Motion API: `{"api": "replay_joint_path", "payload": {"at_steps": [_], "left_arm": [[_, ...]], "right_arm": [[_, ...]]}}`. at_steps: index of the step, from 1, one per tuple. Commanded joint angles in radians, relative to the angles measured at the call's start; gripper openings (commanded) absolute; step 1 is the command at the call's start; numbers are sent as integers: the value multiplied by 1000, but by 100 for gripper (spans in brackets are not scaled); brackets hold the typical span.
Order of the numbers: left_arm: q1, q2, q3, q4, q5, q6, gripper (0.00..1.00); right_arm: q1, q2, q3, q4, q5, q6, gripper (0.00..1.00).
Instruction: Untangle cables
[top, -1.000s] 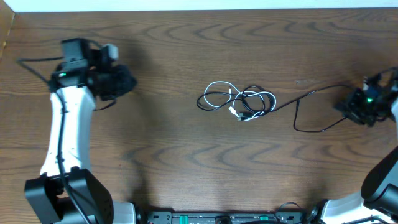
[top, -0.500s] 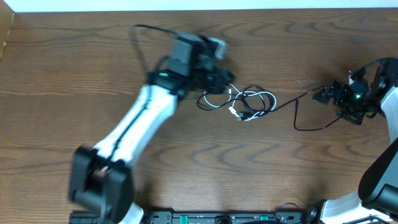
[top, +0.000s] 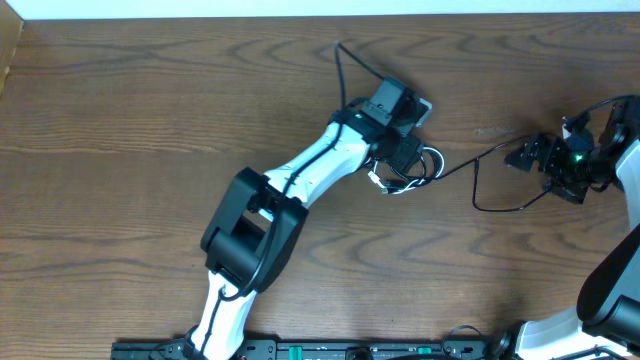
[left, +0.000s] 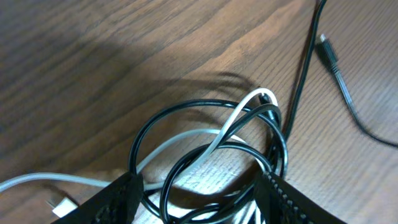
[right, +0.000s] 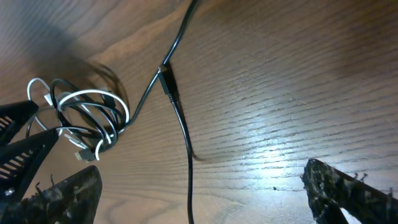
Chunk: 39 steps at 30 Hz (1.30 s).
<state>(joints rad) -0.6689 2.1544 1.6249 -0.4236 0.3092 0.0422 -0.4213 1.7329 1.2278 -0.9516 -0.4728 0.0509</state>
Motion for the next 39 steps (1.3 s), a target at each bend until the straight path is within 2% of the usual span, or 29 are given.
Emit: {"api": "replay_joint_path", "payload": {"at_steps": [1, 5, 11, 17, 22, 24, 25, 26, 27, 32, 39], "left_arm": [[-25, 39, 31, -43, -149, 117, 62], [-28, 63, 31, -55, -222, 135, 58], [-29, 100, 31, -40, -221, 149, 53], [-28, 102, 30, -36, -220, 167, 44], [-33, 113, 17, -44, -174, 168, 43], [-36, 114, 5, -50, -162, 167, 39], [-37, 114, -2, -52, -160, 167, 34], [-38, 114, -2, -61, -160, 167, 24], [-39, 114, -2, -69, -161, 166, 8], [-28, 91, 1, -125, -161, 62, 8], [53, -72, 16, -269, -160, -162, 7]], "right_arm": [[-3, 3, 0, -9, -13, -31, 99], [-3, 3, 0, -7, -13, -31, 99], [-3, 3, 0, -9, -13, -31, 99], [-3, 3, 0, -8, -13, -30, 99], [1, 3, 0, -6, -32, -31, 99], [6, 3, 0, -6, -35, -31, 99], [10, 3, 0, -6, -35, -31, 99], [11, 3, 0, -6, -36, -31, 99], [14, 3, 0, -7, -45, -31, 98], [36, 0, 0, -11, -198, -47, 89], [114, -71, 13, 2, -310, -61, 86]]}}
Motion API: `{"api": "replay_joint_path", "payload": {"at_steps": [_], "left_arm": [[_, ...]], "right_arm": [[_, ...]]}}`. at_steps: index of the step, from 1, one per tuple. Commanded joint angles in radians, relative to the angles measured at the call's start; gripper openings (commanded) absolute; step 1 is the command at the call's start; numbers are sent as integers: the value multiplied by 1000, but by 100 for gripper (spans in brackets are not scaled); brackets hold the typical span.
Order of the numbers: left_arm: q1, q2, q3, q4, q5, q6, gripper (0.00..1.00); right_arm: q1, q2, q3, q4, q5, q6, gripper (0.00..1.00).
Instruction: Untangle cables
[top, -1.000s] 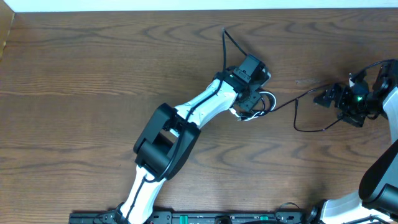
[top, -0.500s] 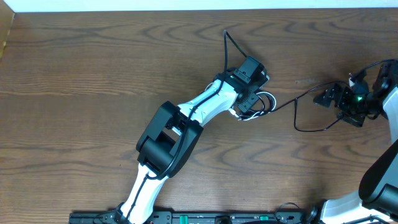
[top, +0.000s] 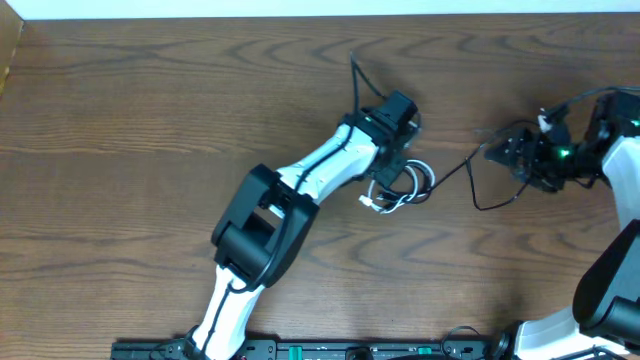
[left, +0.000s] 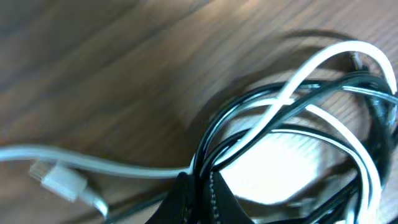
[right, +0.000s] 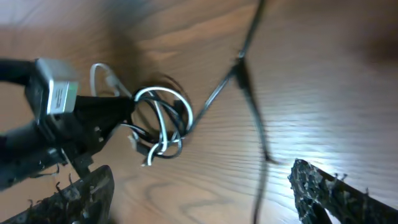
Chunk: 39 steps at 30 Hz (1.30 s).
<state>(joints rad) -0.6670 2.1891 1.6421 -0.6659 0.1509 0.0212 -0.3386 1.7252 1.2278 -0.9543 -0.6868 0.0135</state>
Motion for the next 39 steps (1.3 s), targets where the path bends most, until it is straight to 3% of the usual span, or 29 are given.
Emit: {"api": "replay_joint_path", "payload": {"at_steps": [1, 4, 8, 11, 15, 24, 27, 32, 33, 34, 36, 39], "left_arm": [[67, -141, -1, -44, -1, -177, 7], [114, -253, -1, -84, 30, -237, 8], [169, -386, -1, -85, 198, -237, 7], [196, -450, -1, -86, 235, -237, 8], [220, -491, -1, -87, 303, -237, 7], [326, -497, -1, -30, 655, -245, 7], [362, -496, -1, -44, 608, -237, 7], [365, -478, -2, -106, 390, -206, 8], [362, -468, -2, -120, 353, -206, 15], [357, -452, -2, -135, 317, -206, 29], [349, -422, -2, -149, 274, -206, 43], [339, -356, -2, -159, 236, -188, 53]], "right_arm": [[44, -82, 19, 9, -106, -23, 86], [83, -148, 28, 39, -133, -21, 87], [134, -222, 28, 109, -151, 83, 88], [171, -243, 28, 154, -146, 207, 80], [249, -234, 27, 199, -50, 352, 77], [399, -206, 27, 274, 64, 413, 80], [394, -202, 27, 271, 77, 417, 80], [367, -202, 27, 254, 137, 417, 81], [360, -202, 27, 249, 146, 417, 81], [352, -202, 27, 243, 151, 417, 81], [343, -202, 27, 235, 159, 415, 82], [335, -202, 27, 222, 166, 402, 84]]}}
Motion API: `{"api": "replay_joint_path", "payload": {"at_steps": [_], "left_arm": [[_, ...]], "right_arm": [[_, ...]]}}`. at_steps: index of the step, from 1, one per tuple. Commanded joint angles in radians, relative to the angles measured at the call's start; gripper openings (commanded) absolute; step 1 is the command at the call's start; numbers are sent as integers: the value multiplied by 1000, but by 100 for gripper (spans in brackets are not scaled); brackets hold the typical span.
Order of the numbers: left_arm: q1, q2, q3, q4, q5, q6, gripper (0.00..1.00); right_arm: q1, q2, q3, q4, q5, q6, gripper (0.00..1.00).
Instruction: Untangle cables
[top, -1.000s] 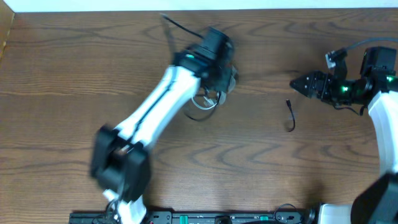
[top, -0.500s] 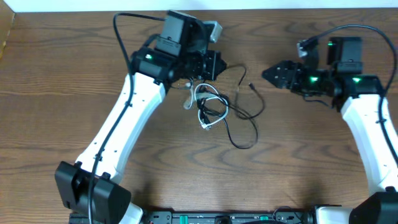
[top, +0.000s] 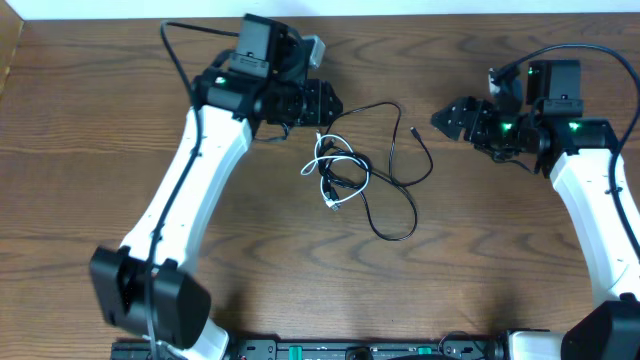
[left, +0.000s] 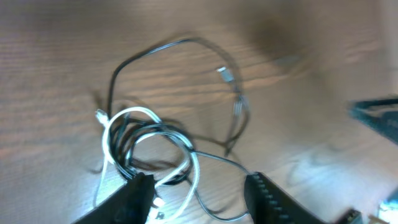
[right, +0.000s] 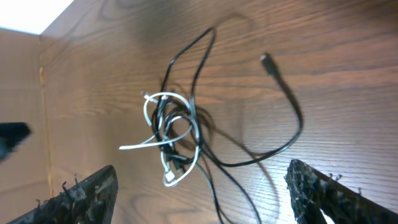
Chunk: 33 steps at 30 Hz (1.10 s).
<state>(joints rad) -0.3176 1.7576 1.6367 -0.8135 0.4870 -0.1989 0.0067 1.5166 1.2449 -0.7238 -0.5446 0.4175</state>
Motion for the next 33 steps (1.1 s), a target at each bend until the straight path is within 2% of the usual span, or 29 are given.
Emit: {"api": "replay_joint_path", "payload": {"at_steps": [1, 8, 14, 18, 21, 25, 33], "left_arm": [[-14, 103, 3, -12, -104, 51, 55], [-16, 273, 3, -13, -133, 216, 58], [-16, 366, 3, -15, -311, 235, 57], [-16, 393, 3, 3, -319, 293, 54], [-16, 403, 3, 2, -304, 293, 50], [-16, 405, 3, -34, -235, 292, 49], [-16, 409, -6, -65, -200, 131, 33]], "right_arm": [[-10, 7, 10, -12, 24, -9, 84], [-10, 7, 10, -34, 57, -15, 85], [-10, 7, 10, -34, 68, -23, 85], [-10, 7, 10, -34, 69, -31, 85], [-10, 7, 10, -32, 76, -31, 85], [-9, 7, 10, -32, 87, -31, 85], [-9, 7, 10, -37, 93, -31, 85]]}}
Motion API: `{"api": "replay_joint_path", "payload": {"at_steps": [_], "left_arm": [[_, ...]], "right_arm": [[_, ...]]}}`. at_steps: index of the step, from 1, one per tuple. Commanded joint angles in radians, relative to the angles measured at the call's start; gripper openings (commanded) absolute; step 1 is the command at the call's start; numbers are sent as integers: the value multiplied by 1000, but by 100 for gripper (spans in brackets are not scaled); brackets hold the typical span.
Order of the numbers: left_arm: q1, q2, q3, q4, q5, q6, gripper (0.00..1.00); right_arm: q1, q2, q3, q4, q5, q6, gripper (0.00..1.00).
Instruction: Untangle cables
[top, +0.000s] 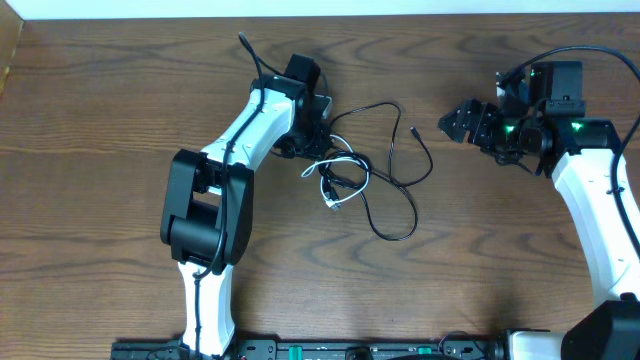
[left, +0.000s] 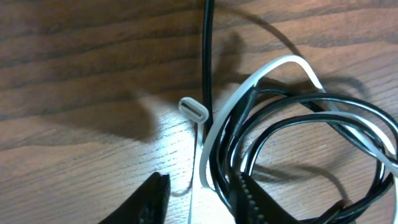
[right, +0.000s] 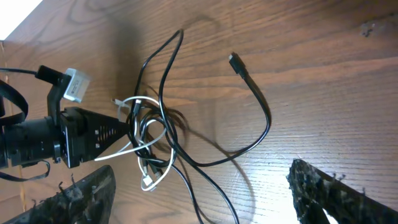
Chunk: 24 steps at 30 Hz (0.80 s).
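Observation:
A white cable (top: 338, 172) and a black cable (top: 392, 215) lie coiled together in a tangle (right: 149, 137) at the table's middle. The black cable loops out to the right and ends in a plug (right: 235, 60). My left gripper (left: 200, 186) is down at the tangle's left edge. It is open, with the white cable (left: 214, 134) running between its fingers and the black coils (left: 298, 134) against its right finger (left: 245, 199). A white plug (left: 193, 110) lies just ahead. My right gripper (top: 458, 120) hangs open above the table to the right, holding nothing.
Brown wooden table (top: 120, 200); its far edge meets a white wall (top: 400, 8). The left arm (top: 250, 120) stretches over the table's left half towards the tangle. The right arm (top: 590, 200) stands along the right side.
My left gripper was raised above the table, up and left of the tangle. Now it sits low at the tangle's left edge, open around the white cable. Right gripper and cables have hardly changed.
The tangle first lay right of centre with my left gripper open over it and the right gripper by the black cable's far end. Then the left gripper was shut on the coils. Later the tangle lay further left with the black cable spread out and both grippers raised and open.

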<state>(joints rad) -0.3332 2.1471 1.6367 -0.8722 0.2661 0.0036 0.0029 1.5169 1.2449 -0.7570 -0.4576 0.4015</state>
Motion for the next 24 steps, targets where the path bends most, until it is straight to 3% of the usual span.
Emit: {"api": "replay_joint_path", "payload": {"at_steps": [1, 10, 15, 17, 24], "left_arm": [[0, 19, -11, -7, 21, -84, 31], [-44, 19, -127, 27, 22, -358, 30], [-88, 19, -155, 88, 21, -362, 31], [-105, 19, -155, 116, 18, -361, 8], [-108, -34, -103, 106, 10, -313, 7]], "right_arm": [[-5, 6, 10, -7, 6, -14, 84], [-5, 6, 10, -21, 8, -21, 84], [-5, 6, 10, -29, 7, -22, 85], [-5, 6, 10, -37, 7, -30, 85], [-2, 6, 10, -49, 6, -44, 85]]}}
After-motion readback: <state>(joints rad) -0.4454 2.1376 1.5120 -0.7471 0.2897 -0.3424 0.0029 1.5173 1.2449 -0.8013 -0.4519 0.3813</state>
